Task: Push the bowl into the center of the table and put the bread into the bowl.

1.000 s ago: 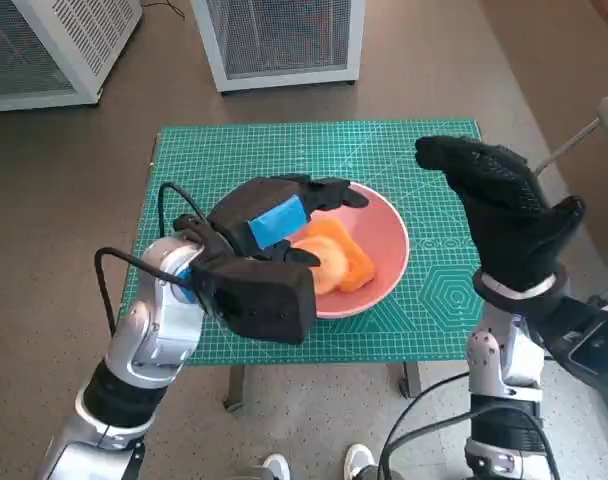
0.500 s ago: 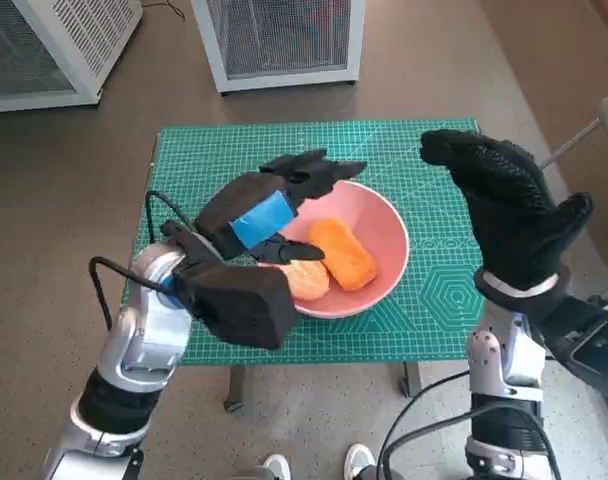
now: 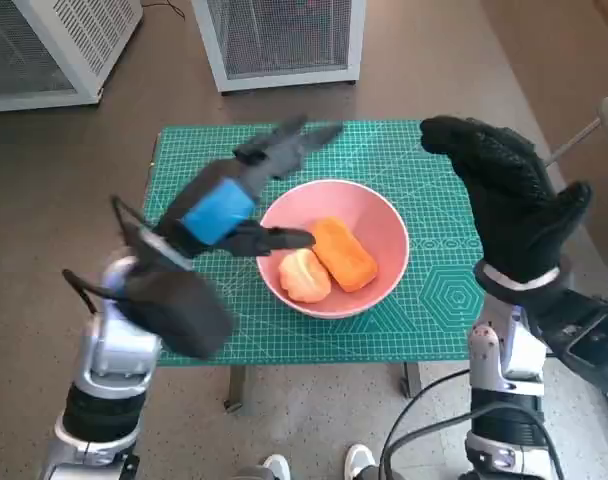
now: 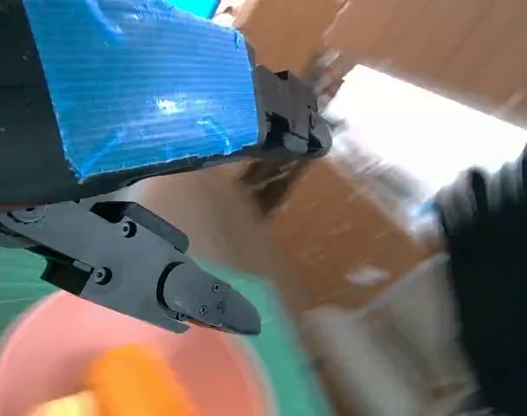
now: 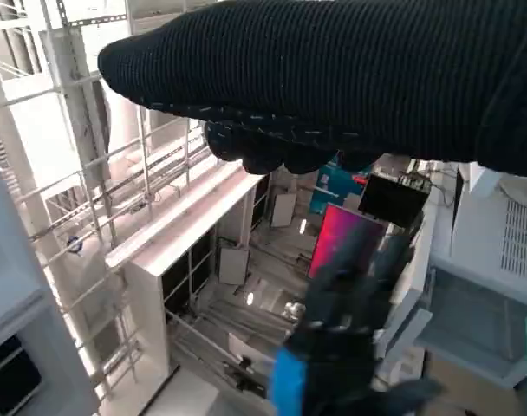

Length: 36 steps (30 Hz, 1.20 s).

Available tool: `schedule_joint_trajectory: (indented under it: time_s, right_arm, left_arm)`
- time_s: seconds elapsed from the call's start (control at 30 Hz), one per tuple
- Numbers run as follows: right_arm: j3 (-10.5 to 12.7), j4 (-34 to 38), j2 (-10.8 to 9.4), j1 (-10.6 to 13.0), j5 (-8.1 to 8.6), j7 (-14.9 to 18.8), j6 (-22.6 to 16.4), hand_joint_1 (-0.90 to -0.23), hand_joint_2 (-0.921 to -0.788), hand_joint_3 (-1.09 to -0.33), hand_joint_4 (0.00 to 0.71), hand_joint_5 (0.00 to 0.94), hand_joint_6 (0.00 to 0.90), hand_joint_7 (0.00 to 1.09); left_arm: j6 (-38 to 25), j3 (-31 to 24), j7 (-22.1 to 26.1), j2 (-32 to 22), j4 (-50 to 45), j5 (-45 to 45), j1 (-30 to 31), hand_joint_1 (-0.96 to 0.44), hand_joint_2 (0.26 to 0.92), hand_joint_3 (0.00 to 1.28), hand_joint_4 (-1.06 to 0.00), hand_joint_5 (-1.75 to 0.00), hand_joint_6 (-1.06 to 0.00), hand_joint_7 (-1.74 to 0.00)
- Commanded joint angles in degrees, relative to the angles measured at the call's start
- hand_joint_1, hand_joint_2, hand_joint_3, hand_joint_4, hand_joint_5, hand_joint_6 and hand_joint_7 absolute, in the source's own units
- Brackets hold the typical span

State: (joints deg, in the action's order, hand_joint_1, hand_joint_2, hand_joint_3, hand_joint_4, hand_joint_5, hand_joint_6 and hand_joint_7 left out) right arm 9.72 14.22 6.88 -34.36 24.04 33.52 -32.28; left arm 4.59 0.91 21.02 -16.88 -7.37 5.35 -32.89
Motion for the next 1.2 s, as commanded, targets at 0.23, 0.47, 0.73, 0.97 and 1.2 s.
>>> schedule_joint_trajectory:
  time_s: [0.23,0.47,0.73,0.97,1.2]
  right_arm:
    - [-1.3,-0.8,0.6,-2.2,-3.93,-3.3,1.2,-0.545,-0.921,-0.548,0.346,0.0,0.077,0.6]
    - [-1.8,-0.1,0.9,-3.6,-5.36,-3.9,0.9,-0.539,-0.921,-0.568,0.338,0.0,0.07,0.62]
    - [-2.5,0.4,1.4,-4.2,-6.77,-4.5,0.3,-0.545,-0.921,-0.574,0.334,0.0,0.055,0.63]
    - [-2.8,0.8,1.7,-4.3,-7.06,-4.3,0.0,-0.551,-0.921,-0.593,0.327,0.0,0.02,0.67]
    - [-3.4,0.8,1.5,-4.3,-6.67,-4.5,1.0,-0.548,-0.921,-0.606,0.322,0.001,0.003,0.69]
  left_arm:
    - [11.7,-5.0,-1.6,8.5,5.2,-15.6,-0.1,-0.59,0.921,0.26,-0.15,-0.01,-0.02,-0.52]
    - [13.3,-6.8,-1.4,10.7,7.1,-21.3,0.4,-0.58,0.921,0.27,-0.19,-0.02,-0.05,-0.51]
    - [13.5,-7.5,-1.6,10.3,6.5,-21.8,1.6,-0.55,0.921,0.26,-0.23,-0.03,-0.08,-0.49]
    - [15.8,-7.6,-2.3,9.9,6.8,-19.6,2.2,-0.56,0.921,0.25,-0.24,-0.03,-0.08,-0.47]
    - [16.9,-7.5,-3.2,10.0,7.0,-18.4,2.6,-0.6,0.921,0.26,-0.25,-0.03,-0.09,-0.45]
